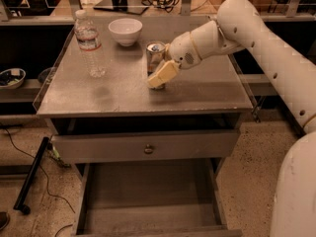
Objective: Place redbull can into middle drawer
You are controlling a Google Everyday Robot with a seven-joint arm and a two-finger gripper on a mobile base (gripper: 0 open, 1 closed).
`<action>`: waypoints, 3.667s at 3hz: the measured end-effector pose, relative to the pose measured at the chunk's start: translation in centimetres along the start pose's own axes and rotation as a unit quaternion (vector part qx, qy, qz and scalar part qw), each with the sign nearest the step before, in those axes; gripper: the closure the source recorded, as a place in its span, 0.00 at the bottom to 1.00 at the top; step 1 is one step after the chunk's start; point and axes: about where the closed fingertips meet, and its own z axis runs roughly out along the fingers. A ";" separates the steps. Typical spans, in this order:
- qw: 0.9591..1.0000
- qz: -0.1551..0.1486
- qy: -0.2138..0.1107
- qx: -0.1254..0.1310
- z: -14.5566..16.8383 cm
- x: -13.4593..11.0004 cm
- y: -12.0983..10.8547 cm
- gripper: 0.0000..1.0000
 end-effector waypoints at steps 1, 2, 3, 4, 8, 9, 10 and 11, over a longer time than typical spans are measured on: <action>1.000 0.000 0.000 0.000 0.0 0.0 0.0 0.50; 1.000 0.000 0.000 0.000 0.0 0.0 0.0 0.81; 1.000 0.000 0.002 0.001 -0.2 -0.2 0.0 1.00; 1.000 0.001 0.007 0.003 -0.6 -0.6 0.0 1.00; 0.998 -0.004 0.016 0.061 -9.8 -5.2 3.7 1.00; 0.996 0.019 0.019 0.081 -13.2 -3.9 8.7 1.00; 0.996 0.019 0.019 0.081 -13.2 -3.9 8.7 1.00; 0.996 0.019 0.022 0.090 -13.3 -3.7 8.1 1.00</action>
Offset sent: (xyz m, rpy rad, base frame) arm 0.0000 0.0000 0.0000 0.0000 0.0000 0.0000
